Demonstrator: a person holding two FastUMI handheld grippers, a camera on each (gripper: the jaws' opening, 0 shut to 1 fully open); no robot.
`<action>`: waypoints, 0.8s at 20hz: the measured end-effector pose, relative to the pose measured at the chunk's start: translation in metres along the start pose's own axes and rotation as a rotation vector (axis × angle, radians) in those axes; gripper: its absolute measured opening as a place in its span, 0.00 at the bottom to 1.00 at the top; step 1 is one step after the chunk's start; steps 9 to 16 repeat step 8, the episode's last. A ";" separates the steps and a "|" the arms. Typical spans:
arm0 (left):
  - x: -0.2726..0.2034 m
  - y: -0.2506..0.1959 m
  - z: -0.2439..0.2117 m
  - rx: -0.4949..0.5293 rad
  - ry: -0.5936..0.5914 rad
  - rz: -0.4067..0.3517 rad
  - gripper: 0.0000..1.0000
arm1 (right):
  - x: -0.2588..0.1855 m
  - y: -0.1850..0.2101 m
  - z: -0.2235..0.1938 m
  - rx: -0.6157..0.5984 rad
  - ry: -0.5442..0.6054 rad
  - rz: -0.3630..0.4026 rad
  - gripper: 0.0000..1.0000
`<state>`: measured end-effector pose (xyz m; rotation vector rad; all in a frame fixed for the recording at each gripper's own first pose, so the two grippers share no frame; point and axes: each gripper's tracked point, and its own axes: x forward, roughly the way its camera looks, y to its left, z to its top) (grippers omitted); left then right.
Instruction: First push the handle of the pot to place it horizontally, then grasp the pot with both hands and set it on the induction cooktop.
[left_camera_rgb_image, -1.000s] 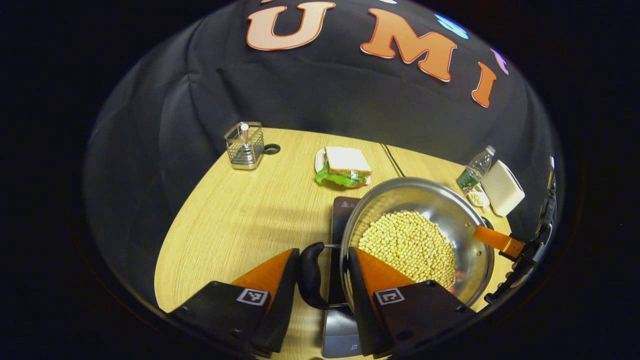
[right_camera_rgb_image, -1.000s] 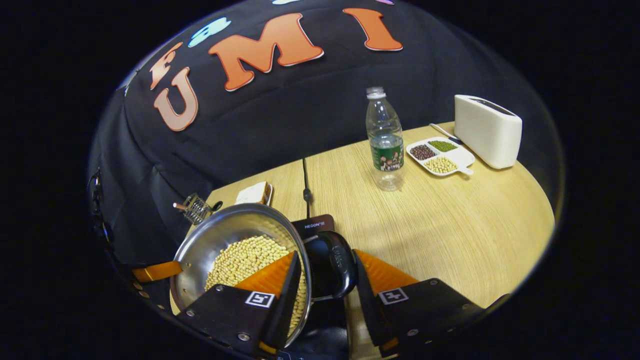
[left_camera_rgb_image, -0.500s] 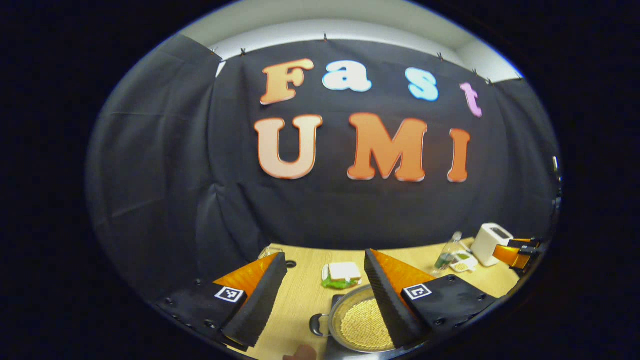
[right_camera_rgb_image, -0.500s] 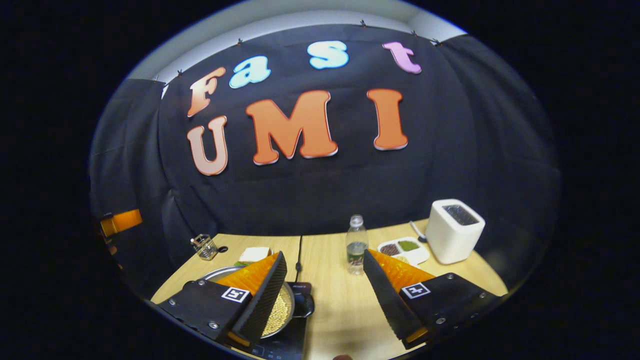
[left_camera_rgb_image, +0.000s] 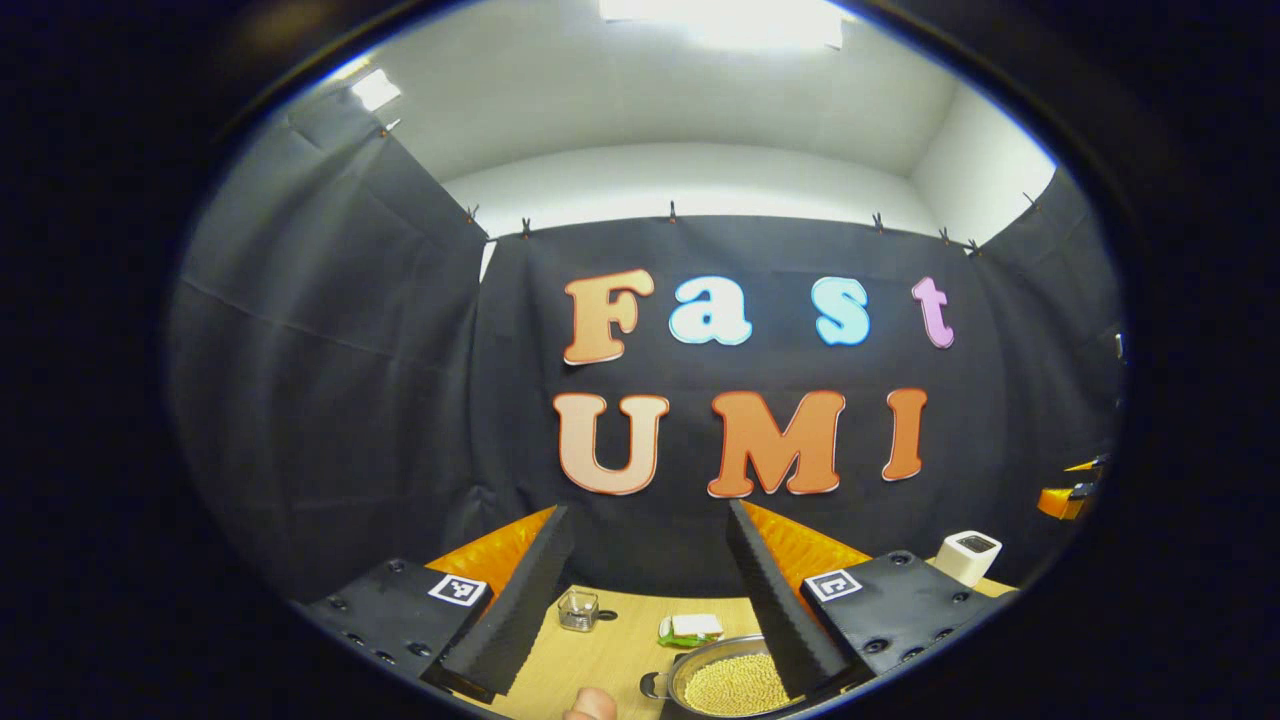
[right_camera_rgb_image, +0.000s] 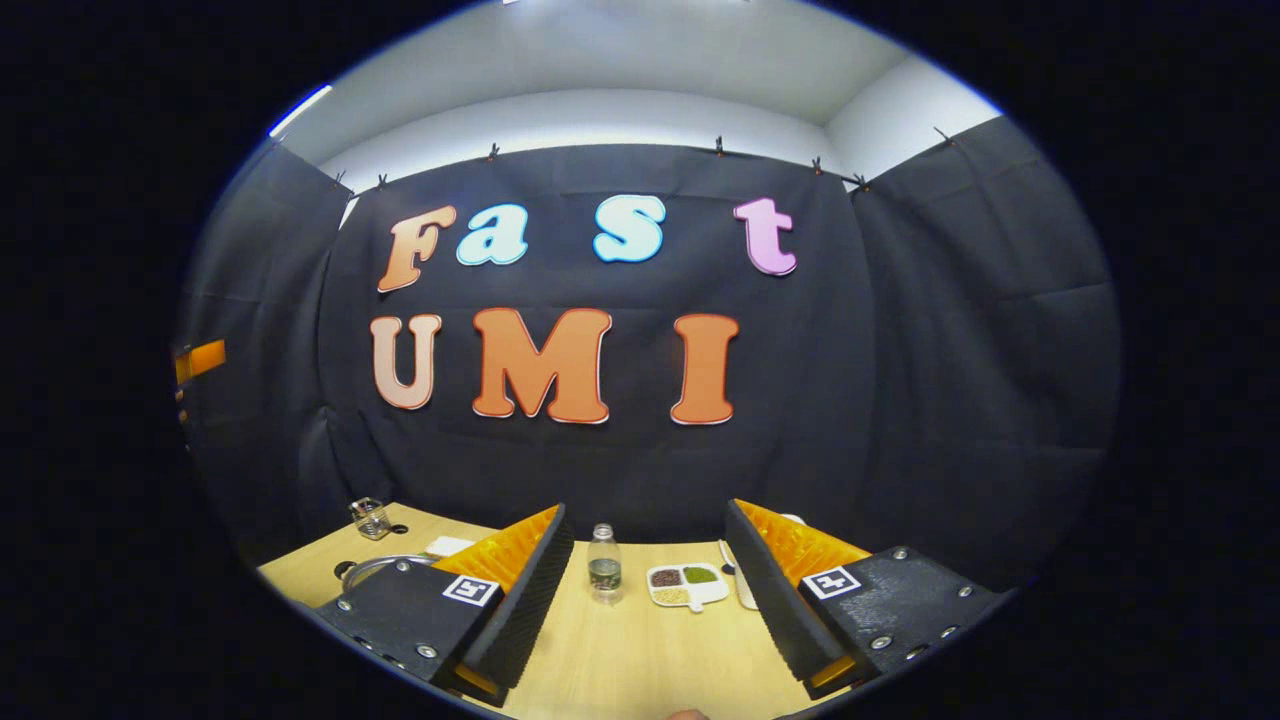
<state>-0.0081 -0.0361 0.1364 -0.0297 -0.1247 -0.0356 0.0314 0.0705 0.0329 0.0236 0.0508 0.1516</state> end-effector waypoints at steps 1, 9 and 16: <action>-0.004 -0.003 0.002 -0.011 0.002 -0.005 1.00 | -0.006 -0.006 0.002 0.003 -0.001 -0.004 0.95; -0.007 -0.024 -0.015 -0.057 0.094 -0.047 0.99 | -0.024 -0.044 0.016 0.020 -0.052 -0.046 0.95; -0.007 -0.024 -0.015 -0.057 0.094 -0.047 0.99 | -0.024 -0.044 0.016 0.020 -0.052 -0.046 0.95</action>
